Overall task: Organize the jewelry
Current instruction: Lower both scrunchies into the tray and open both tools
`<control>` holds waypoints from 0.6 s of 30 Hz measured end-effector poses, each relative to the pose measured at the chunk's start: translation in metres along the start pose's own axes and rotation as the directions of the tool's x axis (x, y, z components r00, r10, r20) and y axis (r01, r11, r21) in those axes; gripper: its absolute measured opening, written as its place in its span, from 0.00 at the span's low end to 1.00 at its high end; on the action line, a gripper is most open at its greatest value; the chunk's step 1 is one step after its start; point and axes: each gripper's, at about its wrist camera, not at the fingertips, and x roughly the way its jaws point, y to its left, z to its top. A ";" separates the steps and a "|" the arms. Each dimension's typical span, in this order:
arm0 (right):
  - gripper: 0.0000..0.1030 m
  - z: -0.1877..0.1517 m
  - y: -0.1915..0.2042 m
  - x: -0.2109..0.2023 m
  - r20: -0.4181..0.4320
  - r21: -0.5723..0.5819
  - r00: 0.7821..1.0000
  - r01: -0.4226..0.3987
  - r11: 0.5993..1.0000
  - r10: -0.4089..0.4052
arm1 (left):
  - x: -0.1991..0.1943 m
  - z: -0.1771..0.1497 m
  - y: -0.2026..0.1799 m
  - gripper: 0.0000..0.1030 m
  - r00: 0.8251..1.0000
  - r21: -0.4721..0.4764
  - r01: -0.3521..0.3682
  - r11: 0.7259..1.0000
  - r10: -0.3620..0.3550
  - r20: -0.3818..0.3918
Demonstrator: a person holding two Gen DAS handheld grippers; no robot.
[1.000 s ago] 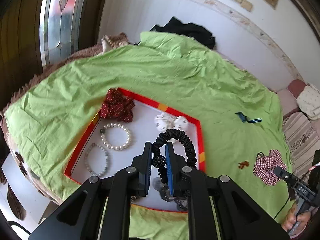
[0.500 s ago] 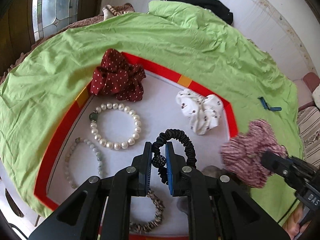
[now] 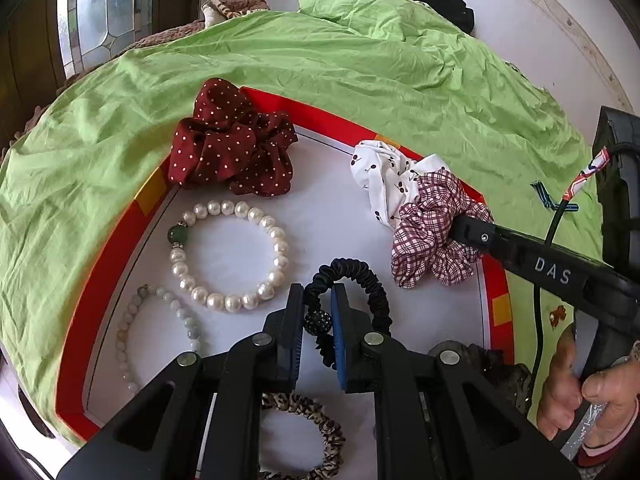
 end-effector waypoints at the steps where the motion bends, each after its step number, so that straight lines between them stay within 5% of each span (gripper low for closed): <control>1: 0.14 -0.001 -0.001 -0.001 -0.002 0.006 1.000 -0.013 1.000 0.014 | 0.000 0.000 0.000 0.12 1.000 -0.002 0.008 1.000 -0.008 -0.003; 14: 0.18 -0.008 0.033 0.014 -0.068 0.023 0.983 -0.172 0.985 0.173 | -0.014 -0.017 -0.007 0.12 1.000 0.003 0.004 1.000 -0.004 -0.016; 18: 0.48 -0.011 0.035 0.002 -0.040 0.022 0.984 -0.174 0.984 0.175 | -0.025 -0.018 -0.007 0.14 1.000 -0.005 0.003 1.000 -0.003 0.009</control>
